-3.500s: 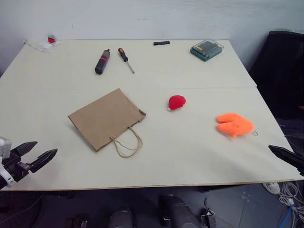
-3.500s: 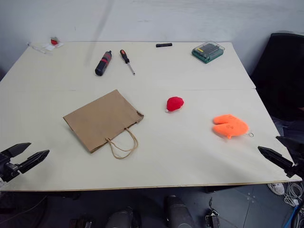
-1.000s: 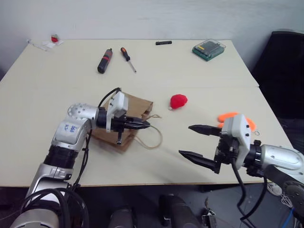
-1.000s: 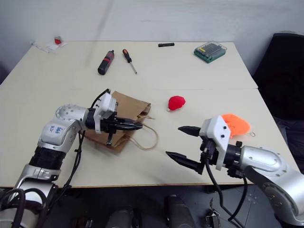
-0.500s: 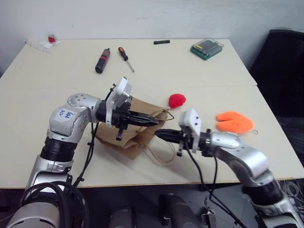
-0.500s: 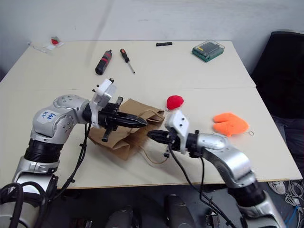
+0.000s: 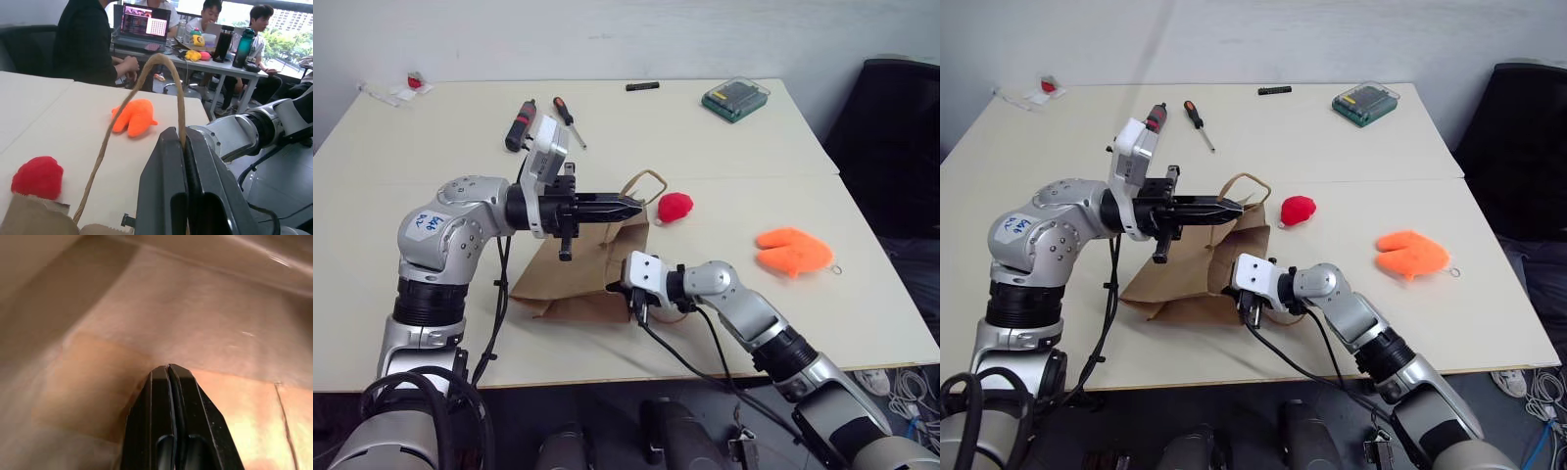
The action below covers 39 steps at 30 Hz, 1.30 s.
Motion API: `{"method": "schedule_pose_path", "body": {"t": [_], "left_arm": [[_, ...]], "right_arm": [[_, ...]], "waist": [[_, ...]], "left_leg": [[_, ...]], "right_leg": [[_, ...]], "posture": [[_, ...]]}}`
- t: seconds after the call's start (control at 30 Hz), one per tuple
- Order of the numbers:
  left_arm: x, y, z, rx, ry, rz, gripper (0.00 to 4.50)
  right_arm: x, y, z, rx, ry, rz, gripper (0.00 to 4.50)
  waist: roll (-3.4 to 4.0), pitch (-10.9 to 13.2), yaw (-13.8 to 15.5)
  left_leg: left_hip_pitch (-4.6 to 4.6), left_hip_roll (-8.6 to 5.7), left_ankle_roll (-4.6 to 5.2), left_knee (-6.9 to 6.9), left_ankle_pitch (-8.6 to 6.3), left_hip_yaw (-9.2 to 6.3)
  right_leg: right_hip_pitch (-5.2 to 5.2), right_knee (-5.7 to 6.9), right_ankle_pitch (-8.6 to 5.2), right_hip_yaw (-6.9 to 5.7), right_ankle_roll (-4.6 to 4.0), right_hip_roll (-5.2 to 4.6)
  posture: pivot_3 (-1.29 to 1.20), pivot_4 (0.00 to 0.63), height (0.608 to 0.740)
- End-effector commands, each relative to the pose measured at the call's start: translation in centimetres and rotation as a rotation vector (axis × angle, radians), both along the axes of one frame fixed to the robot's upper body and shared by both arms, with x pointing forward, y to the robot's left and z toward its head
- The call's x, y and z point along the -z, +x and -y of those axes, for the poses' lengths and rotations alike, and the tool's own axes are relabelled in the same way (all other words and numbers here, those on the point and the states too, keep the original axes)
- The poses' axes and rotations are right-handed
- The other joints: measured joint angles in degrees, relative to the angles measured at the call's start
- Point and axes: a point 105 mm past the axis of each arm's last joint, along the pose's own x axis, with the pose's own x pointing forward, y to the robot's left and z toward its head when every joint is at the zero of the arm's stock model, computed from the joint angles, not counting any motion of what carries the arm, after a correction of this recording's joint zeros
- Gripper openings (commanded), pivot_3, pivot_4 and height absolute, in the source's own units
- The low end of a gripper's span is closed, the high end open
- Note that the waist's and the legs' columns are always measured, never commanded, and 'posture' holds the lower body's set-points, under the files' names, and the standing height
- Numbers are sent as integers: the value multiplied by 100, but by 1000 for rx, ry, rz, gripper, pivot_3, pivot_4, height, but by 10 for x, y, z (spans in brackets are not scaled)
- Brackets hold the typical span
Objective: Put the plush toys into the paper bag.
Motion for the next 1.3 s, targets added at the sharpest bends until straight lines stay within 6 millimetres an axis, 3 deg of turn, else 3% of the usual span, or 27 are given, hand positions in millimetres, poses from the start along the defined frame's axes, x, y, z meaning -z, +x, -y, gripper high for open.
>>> {"method": "schedule_pose_path", "body": {"t": [0.03,0.13,0.27,0.43,0.63,0.77,0.97,1.03,1.1,1.23,1.3], "left_arm": [[-15,-10,10,62,-32,61,0],[-14,-14,16,97,-24,65,0],[-10,-20,22,148,4,76,0],[-10,-27,29,189,13,86,0],[-14,-26,20,151,10,99,0],[-21,-20,12,94,-4,126,0],[-61,-9,-3,7,-139,143,0],[-65,-10,-4,0,-142,147,0],[-61,-11,-3,-1,-128,148,0],[-31,-11,1,-7,-28,151,0],[-19,-10,1,-9,7,150,0]], "right_arm": [[2,-12,-7,-207,-123,82,59],[0,-22,-13,-319,-113,25,59],[-2,-23,-24,-319,-39,-126,59],[-1,-8,-34,-176,43,-303,59],[11,8,-30,43,85,-485,59],[26,16,-25,165,31,-487,59],[34,29,-15,283,-41,-374,59],[33,31,-11,296,-48,-352,59],[32,31,-8,304,-45,-345,59],[18,33,-1,330,21,-315,59],[-3,25,-1,279,116,-274,59]], "waist": [[1,0,-7],[1,0,-13],[1,0,-26],[2,0,-26],[2,1,-17],[8,-3,-21],[13,-7,8],[29,-17,7],[40,-22,15],[41,-23,18],[41,-23,34]], "left_leg": [[1,0,0,0,0,0],[3,2,0,1,0,-1],[4,3,-1,2,0,-1],[2,3,-1,13,0,-4],[1,2,-1,22,0,-6],[3,2,-3,24,0,-7],[7,-1,-7,37,1,-11],[8,-2,-7,37,1,-12],[9,-4,-7,35,1,-11],[7,-5,-7,35,1,-16],[6,-5,-8,35,1,-18]], "right_leg": [[0,1,0,0,0,0],[1,3,-1,-2,-2,0],[1,8,-1,-2,-2,0],[-1,48,-3,-3,-5,-6],[-2,52,-4,-3,-8,-9],[-2,50,-5,-4,-9,-9],[2,55,-5,-5,-9,-10],[4,54,-5,-5,-9,-10],[5,53,-5,-4,-9,-12],[7,51,-5,-8,-9,-15],[7,49,-5,-10,-9,-15]], "posture": [[0,150,740],[0,150,740],[0,150,740],[0,150,740],[0,150,740],[0,150,740],[0,150,740],[0,150,740],[0,150,740],[0,150,740],[0,150,740]]}}
